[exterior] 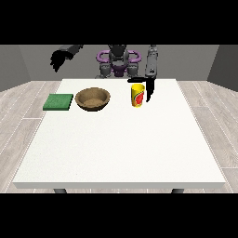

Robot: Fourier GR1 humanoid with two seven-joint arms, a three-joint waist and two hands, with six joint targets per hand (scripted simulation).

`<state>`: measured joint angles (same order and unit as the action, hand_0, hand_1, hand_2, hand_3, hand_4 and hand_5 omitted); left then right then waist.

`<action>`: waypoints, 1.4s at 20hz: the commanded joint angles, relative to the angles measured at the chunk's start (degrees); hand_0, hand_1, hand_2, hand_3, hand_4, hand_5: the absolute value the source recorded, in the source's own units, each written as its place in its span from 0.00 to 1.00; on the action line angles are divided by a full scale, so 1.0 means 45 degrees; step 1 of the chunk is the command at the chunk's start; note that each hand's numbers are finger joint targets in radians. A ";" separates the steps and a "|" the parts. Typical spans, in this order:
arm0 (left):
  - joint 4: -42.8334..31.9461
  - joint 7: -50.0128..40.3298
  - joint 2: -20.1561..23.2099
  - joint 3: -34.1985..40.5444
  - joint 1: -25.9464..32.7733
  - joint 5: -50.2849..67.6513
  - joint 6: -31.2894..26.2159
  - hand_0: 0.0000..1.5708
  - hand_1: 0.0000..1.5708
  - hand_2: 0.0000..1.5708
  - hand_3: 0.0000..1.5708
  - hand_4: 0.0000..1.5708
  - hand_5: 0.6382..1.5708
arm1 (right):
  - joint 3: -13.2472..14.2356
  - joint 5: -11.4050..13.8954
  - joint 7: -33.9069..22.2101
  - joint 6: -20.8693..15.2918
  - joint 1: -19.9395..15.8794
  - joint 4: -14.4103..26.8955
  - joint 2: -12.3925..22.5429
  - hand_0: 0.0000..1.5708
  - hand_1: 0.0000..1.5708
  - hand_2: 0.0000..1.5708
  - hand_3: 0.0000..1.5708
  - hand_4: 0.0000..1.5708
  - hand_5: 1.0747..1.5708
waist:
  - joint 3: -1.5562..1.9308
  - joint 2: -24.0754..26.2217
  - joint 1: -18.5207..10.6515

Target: Pick the cup and pour the ball into the bowl, then pick the bowl and place it on the pad

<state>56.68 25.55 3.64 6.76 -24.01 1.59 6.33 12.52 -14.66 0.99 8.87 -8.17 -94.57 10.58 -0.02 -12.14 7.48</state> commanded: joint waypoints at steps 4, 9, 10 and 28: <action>-0.2470 0.1438 -0.0094 0.0437 -0.1058 -0.0136 0.0457 0.00 0.00 0.00 0.00 0.23 0.89 | 0.0517 -0.0258 0.0584 0.0502 -0.0364 0.1018 0.0425 0.00 0.00 0.00 0.00 0.43 0.99 | 0.0002 -0.0141 0.0110; -0.3613 0.2793 0.0285 0.0975 -0.1178 -0.0723 0.2084 0.73 0.73 1.00 1.00 0.83 0.90 | 0.0861 -0.1430 -0.0668 0.1191 -0.0647 -0.0334 0.1258 0.00 0.00 0.00 0.08 0.41 0.99 | -0.0007 -0.0952 0.1476; -0.3947 0.3365 0.0306 0.0759 -0.1014 -0.1001 0.2014 0.78 0.78 1.00 1.00 0.85 0.90 | 0.0947 -0.1336 -0.0830 0.0800 -0.1081 -0.0432 0.1294 0.00 0.00 0.00 0.09 0.41 1.00 | -0.0009 -0.1172 0.1108; -0.5679 -0.3086 0.1202 -0.3848 -0.3857 -0.8050 0.7524 0.87 0.87 1.00 1.00 0.92 0.96 | 0.1816 -0.2033 -0.1302 0.2076 -0.0841 0.3214 0.2358 0.00 0.00 0.00 0.11 0.41 0.98 | 0.0127 0.2282 0.0717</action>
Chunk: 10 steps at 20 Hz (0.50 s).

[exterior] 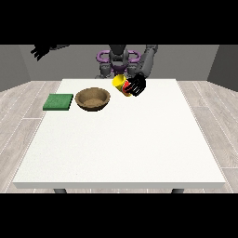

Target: Pick the cup and pour the ball into the bowl, then pick the bowl and place it on the pad

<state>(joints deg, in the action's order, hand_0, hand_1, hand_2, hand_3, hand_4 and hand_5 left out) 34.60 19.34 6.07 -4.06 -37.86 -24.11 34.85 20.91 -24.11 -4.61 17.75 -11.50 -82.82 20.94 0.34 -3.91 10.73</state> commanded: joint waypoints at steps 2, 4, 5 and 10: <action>-0.1467 -0.3078 0.0208 -0.2393 -0.0718 -0.3492 0.1210 0.86 0.86 1.00 1.00 0.93 0.96 | -0.0004 0.0083 -0.0066 0.0171 0.0204 0.0992 0.0010 0.00 0.00 0.00 0.10 0.43 0.98 | 0.0014 0.1300 -0.0130; -0.1841 -0.4561 -0.0410 -0.3115 -0.1473 -0.4469 0.1086 0.86 0.86 1.00 1.00 0.93 0.96 | 0.0173 0.0137 -0.0081 0.0164 -0.0081 0.1552 0.0278 0.00 0.00 0.00 0.05 0.43 0.98 | -0.0015 0.1539 -0.0607; -0.2120 -0.5392 -0.0902 -0.3255 -0.2090 -0.4973 0.1705 0.86 0.86 1.00 1.00 0.93 0.96 | -0.0351 0.0442 0.0388 0.0254 0.0016 0.1432 -0.0284 0.00 0.00 0.00 0.06 0.43 0.98 | -0.0027 0.0907 -0.0221; -0.2427 -0.7687 -0.1320 -0.4480 -0.2936 -0.6599 0.0434 0.87 0.87 1.00 1.00 0.92 0.97 | 0.0561 0.0175 0.1209 0.1012 0.0480 0.2986 0.0312 0.00 0.00 0.00 0.00 0.44 0.98 | -0.0043 0.1468 -0.0783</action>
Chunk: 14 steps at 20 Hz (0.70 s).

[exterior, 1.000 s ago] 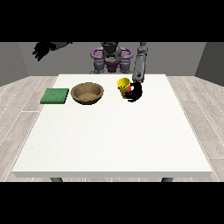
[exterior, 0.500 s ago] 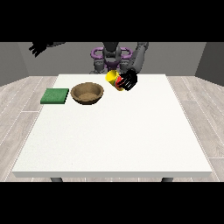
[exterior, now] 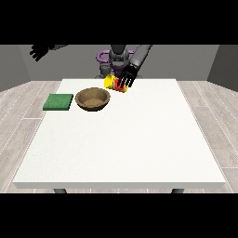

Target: Pick the cup and pour the ball into the bowl, then pick the bowl and place it on the pad

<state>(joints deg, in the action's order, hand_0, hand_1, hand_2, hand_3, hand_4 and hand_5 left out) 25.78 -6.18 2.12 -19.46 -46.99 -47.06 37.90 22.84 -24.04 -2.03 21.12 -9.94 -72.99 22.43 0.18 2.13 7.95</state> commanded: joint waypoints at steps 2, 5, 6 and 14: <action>-0.0382 -0.2988 -0.0452 -0.1576 -0.1874 -0.1954 -0.1145 0.87 0.87 1.00 1.00 0.94 0.96 | -0.0116 0.0548 0.0970 -0.0213 -0.0352 0.0985 -0.0384 0.00 0.00 0.00 0.00 0.44 0.97 | -0.0010 -0.0081 -0.0162; -0.0296 -0.4743 -0.0462 -0.2710 -0.2087 -0.2780 -0.1960 0.84 0.84 1.00 1.00 0.90 0.98 | -0.0085 0.0165 0.0353 0.0429 -0.0925 0.1467 0.0246 0.00 0.00 0.00 0.10 0.45 0.98 | -0.0017 0.0174 0.0270; -0.0559 -0.4423 -0.0463 -0.2582 -0.2626 -0.3207 -0.2050 0.86 0.86 1.00 1.00 0.87 0.99 | 0.0079 0.0237 0.0751 -0.0066 -0.1136 0.1480 -0.0010 0.00 0.00 0.00 0.08 0.44 0.97 | -0.0022 -0.0411 -0.0198; 0.0134 -0.7072 -0.0470 -0.5347 -0.3282 -0.5364 -0.5424 0.47 0.47 1.00 1.00 0.64 1.00 | -0.0657 0.0780 0.0797 0.0069 -0.1423 0.2137 -0.0408 0.00 0.00 0.00 0.19 0.45 0.97 | -0.0021 0.0186 0.0628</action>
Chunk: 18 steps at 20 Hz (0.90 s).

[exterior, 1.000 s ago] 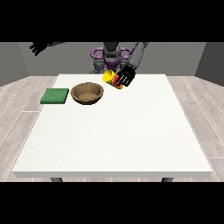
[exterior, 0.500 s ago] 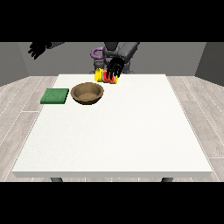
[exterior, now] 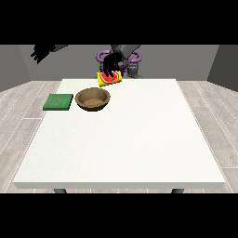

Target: Pick the cup and pour the ball into the bowl, then pick the bowl and place it on the pad

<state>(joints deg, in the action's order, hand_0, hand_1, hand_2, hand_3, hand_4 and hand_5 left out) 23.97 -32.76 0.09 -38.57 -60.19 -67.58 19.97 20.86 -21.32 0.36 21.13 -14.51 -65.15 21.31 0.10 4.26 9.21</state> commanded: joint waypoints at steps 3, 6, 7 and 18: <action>0.1315 -0.0919 -0.0020 -0.1606 0.0104 -0.0903 -0.2641 0.17 0.17 0.80 0.99 0.66 1.00 | -0.0257 0.0223 0.0189 -0.0251 -0.0582 0.0357 -0.0300 0.00 0.00 0.00 0.21 0.44 0.96 | -0.0014 -0.0006 0.0420; 0.2062 -0.0492 -0.0020 -0.1831 0.0261 -0.0927 -0.3707 0.12 0.12 0.79 1.00 0.71 1.00 | -0.0394 0.0433 0.0074 -0.0661 -0.0630 0.0382 -0.0472 0.00 0.00 0.00 0.22 0.44 0.96 | -0.0020 0.0151 0.0132; 0.2722 -0.0261 -0.0020 -0.2240 0.0855 -0.0922 -0.4096 0.11 0.11 0.76 1.00 0.72 1.00 | -0.0222 0.0516 0.0102 -0.0540 -0.0142 0.0824 -0.0224 0.00 0.00 0.00 0.17 0.44 0.95 | -0.0017 0.0746 -0.0287; 0.5948 0.1722 0.1494 0.3108 0.1632 0.3459 -0.0140 0.60 0.60 0.87 0.69 0.83 0.98 | 0.0848 0.0302 0.0618 -0.0992 -0.0058 0.1200 0.0597 0.00 0.00 0.00 0.07 0.47 0.96 | -0.0096 -0.0030 -0.2651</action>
<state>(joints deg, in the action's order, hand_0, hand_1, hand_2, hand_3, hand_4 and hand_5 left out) 45.26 -30.26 4.14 -33.48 -55.05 -61.30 13.68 23.72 -20.27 2.43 18.06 -15.31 -59.99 23.65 -0.16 5.15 0.86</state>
